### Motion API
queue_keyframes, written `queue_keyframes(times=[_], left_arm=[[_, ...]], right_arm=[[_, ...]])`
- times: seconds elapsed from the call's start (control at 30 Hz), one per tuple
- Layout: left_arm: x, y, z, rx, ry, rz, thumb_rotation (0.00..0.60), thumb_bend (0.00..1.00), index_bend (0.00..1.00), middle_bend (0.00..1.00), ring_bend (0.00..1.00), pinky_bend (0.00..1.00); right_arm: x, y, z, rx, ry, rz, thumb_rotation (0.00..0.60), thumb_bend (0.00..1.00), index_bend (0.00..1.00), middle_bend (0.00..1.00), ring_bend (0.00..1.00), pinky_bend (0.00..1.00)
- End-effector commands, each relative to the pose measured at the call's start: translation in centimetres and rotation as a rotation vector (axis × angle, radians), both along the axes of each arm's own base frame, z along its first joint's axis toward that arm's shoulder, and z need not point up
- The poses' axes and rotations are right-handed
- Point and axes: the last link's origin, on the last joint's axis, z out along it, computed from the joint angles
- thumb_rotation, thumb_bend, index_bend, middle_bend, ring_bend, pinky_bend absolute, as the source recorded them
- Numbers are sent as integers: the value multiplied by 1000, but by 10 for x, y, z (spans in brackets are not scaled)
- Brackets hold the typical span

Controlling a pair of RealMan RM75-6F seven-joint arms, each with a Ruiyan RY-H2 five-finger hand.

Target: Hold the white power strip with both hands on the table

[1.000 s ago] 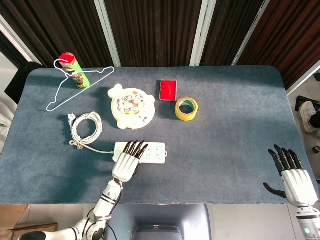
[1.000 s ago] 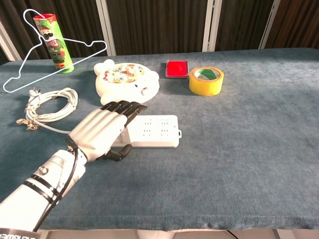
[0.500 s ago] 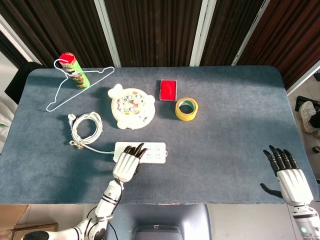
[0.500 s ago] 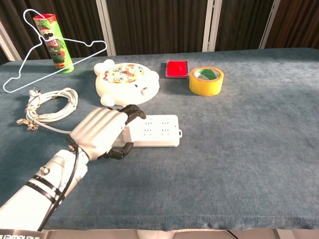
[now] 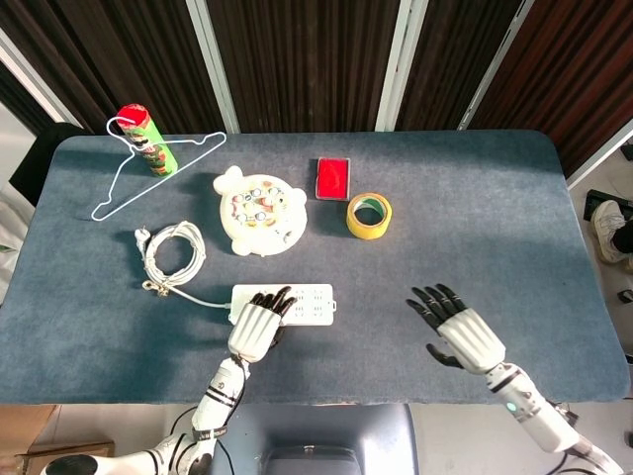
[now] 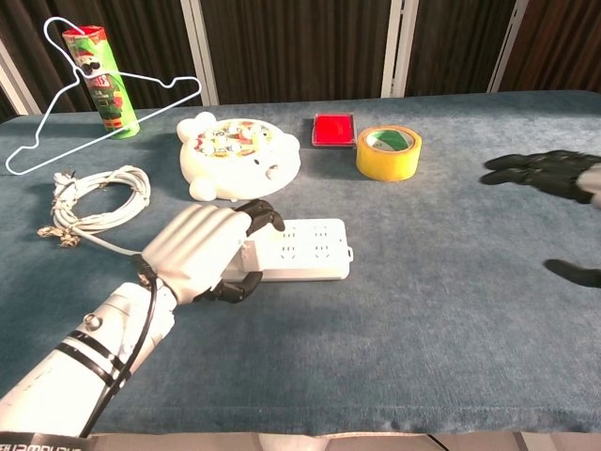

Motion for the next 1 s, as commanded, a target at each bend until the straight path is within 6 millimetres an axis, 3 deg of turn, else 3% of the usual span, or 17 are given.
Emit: queue_keyframes(times=[0.03,0.37,0.7,1.0], left_arm=[[1,0,0,3,2,-3,600,649,312,403,361,403],[4,-3,2,10,-4,-11,600,648,312,401,361,401],[4,-4,4,4,-15,-3,600,645,312,399,360,400],[6,-6,2,-4,-13,-6,600,641,312,400,360,401]], right_arm=[[19,-10,-30,70,-6,73,600,682,25,91,0,0],[57,-19,-93,187,25,104,600,818,63,118,0,0],[74,-32,-119,199,7,67,600,817,64,119,0,0],[74,-32,-136,225,80,49,600,817,81,131,0,0]])
